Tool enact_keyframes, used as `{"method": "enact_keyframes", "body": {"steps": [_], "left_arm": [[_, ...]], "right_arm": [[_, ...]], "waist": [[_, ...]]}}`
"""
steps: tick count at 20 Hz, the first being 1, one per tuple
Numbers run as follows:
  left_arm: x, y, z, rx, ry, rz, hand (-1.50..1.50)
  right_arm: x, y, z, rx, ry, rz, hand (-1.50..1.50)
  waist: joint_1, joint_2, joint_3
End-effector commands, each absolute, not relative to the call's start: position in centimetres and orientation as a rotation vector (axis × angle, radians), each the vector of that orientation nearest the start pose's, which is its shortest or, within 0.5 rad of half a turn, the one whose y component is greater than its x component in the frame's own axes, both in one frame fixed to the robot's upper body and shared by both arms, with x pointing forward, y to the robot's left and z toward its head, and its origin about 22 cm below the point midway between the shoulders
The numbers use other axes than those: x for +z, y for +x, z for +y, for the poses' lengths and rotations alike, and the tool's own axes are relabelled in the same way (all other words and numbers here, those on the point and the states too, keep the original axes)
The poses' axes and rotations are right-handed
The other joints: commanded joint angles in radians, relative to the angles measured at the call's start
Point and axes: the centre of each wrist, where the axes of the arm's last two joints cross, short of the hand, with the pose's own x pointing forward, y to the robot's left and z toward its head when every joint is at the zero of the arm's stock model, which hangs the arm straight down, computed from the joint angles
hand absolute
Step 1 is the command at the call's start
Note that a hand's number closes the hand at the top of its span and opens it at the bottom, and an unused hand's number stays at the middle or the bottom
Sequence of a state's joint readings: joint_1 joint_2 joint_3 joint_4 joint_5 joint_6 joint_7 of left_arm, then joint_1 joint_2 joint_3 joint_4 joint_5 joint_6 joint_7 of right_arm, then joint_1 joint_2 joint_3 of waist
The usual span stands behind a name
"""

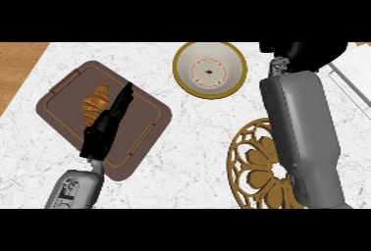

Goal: Pick the sweet potato from the placemat and place it in the tiered shelf

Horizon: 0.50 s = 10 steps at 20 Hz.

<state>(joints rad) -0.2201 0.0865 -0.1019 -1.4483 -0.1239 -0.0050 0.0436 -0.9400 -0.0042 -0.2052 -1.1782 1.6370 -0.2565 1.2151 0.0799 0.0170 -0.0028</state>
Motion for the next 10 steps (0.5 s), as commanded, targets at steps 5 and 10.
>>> {"method": "enact_keyframes", "body": {"steps": [5, 10], "left_arm": [[2.0, 29.4, 20.1, -0.307, 0.072, -1.595, 0.00], [0.7, 28.4, 22.5, -0.311, 0.092, -1.579, 0.00]], "right_arm": [[25.3, 42.3, -12.0, -0.453, -1.722, -0.856, 1.50], [28.4, 43.0, -13.0, -0.480, -1.860, -0.751, 1.50]], "waist": [[-0.031, -0.002, 0.000], [-0.035, -0.006, 0.000]]}}
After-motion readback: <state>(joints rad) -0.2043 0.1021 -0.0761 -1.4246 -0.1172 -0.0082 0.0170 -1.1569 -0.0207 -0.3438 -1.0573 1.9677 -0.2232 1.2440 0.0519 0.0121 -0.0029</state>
